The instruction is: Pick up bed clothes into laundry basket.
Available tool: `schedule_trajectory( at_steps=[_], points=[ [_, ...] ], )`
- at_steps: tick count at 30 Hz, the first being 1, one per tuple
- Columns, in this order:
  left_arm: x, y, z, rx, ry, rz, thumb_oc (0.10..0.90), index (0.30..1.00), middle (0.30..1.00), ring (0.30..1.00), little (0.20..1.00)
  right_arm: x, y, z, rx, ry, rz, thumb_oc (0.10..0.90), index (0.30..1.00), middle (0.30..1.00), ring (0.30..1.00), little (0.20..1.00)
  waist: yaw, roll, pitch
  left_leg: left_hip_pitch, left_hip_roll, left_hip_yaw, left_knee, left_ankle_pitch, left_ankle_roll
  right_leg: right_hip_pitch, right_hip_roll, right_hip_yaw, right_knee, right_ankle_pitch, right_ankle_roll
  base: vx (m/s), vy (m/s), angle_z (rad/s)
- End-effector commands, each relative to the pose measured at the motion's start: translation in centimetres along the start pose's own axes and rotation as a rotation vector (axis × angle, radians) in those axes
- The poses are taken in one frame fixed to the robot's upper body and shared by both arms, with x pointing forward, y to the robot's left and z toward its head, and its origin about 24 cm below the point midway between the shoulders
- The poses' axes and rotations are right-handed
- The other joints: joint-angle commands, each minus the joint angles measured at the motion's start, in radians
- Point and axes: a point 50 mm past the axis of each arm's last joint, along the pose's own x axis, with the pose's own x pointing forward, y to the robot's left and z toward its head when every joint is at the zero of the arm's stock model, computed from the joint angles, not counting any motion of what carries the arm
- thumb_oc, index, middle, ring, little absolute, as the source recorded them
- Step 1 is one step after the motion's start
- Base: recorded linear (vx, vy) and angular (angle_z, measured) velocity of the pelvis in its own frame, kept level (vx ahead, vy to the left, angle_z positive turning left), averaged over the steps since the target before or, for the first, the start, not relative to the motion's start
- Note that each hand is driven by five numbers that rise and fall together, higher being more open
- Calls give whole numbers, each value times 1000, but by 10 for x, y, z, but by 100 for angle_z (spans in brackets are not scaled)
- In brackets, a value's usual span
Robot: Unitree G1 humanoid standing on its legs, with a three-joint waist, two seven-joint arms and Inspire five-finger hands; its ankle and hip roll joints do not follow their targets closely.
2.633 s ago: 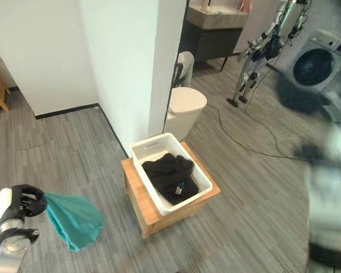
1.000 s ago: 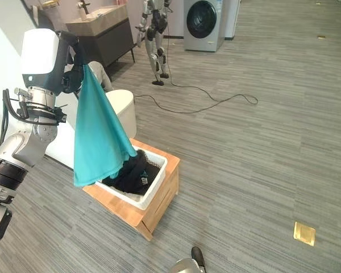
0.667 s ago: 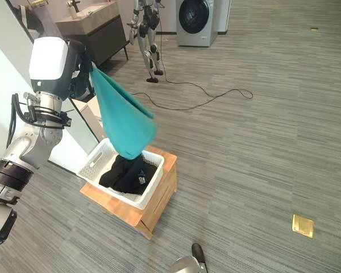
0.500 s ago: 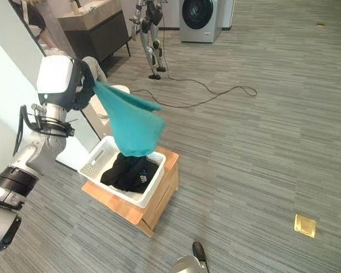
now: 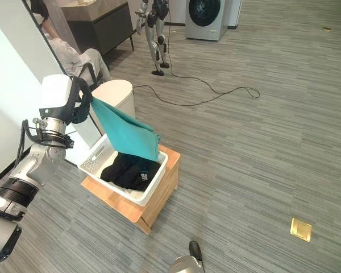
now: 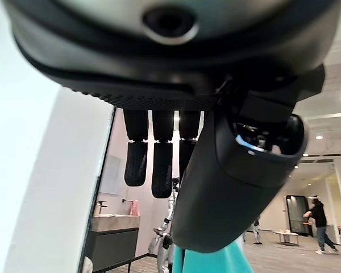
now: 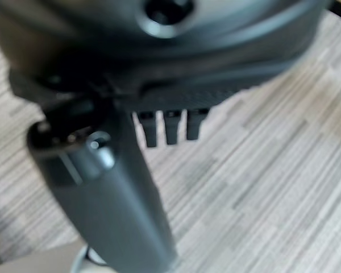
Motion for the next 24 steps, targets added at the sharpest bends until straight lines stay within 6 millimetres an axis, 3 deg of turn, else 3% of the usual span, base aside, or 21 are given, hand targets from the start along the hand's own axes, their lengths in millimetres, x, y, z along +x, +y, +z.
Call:
schedule_trajectory(
  at_steps=[1,9,11,15,20,24],
  points=[
    [33,84,-22,12,85,365,400,300,300,300,300,-3,3,-18,-20,40,-5,800,900,900,900,900,24,6,-26,27,60,-50,6,-40,-16,69,9,-88,13,-137,34,0,0,0],
    [23,87,-33,4,107,376,400,300,300,300,300,-5,10,-21,-23,51,26,800,900,900,900,900,54,-15,-36,23,62,-62,6,-44,-12,75,10,-97,12,-135,35,-11,2,4],
    [19,75,-27,-15,98,352,400,300,300,300,300,-1,15,16,-17,-59,31,800,900,900,900,900,80,-27,-46,12,65,-52,6,-27,-1,74,9,-118,10,-122,26,-3,-16,5],
    [25,75,-25,-10,91,322,400,300,300,300,300,-2,12,6,-15,-41,20,800,900,900,900,900,84,-30,-56,18,63,-75,6,-47,-7,80,8,-105,12,-134,37,32,9,13],
    [17,44,-18,-30,61,185,400,300,300,300,300,-1,8,12,-19,-67,12,800,900,900,900,900,77,-34,-56,16,59,-77,6,-47,-4,81,7,-105,12,-135,35,-1,-9,8],
    [10,16,2,-116,18,87,400,300,300,300,300,-1,9,15,-22,-73,13,800,900,900,900,900,66,-27,-52,18,53,-73,6,-49,-1,80,3,-103,12,-133,36,0,0,0]
  ],
)
